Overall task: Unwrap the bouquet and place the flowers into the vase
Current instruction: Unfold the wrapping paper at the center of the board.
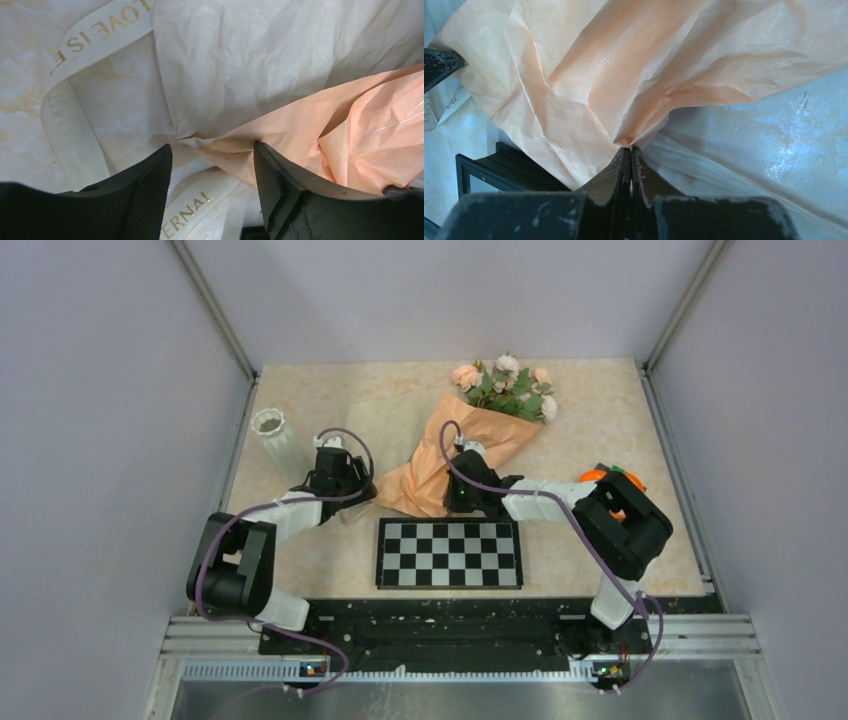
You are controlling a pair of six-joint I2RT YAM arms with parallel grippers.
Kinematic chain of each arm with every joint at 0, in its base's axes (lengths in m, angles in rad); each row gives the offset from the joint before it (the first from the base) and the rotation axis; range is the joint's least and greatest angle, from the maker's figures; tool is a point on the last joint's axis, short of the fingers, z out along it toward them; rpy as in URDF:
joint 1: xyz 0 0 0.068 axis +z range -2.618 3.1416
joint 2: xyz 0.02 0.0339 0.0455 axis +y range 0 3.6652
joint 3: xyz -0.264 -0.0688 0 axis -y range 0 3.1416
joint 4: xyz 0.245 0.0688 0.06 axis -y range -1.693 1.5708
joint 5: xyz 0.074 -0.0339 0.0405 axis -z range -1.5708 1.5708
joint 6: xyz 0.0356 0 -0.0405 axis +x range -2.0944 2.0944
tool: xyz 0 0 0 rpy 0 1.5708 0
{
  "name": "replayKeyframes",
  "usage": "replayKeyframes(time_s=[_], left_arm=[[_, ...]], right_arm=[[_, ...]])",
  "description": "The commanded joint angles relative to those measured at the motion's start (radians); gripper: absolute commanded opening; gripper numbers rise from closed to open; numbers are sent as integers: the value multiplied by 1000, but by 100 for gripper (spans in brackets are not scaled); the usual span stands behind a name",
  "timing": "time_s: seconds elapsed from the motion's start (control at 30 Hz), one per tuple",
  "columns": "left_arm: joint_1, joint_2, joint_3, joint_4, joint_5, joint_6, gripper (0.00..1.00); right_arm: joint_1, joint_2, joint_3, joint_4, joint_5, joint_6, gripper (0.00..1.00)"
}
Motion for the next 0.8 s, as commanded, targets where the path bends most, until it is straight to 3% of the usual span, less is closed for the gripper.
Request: replayKeyframes(time_s=[0.0,0.13,0.37,0.57,0.77], left_arm=[[7,-80,2,-35,4,24,67],[7,-160,29,-112,27,34,73],[3,-238,69,-165,142,21,75],[-9,-198,90,-118,232,-22,75],[-27,-83,141,-53,315,-55,72]], right_arm=[[-3,-33,19,-36,8,-26,11],[-5,-51,34,-62,12,-42,31],[-5,-119,54,-133,41,-82,54],[-21,-185,72,-194,30,-96,63],[-58,-169,130,-195,-23,-103,63]])
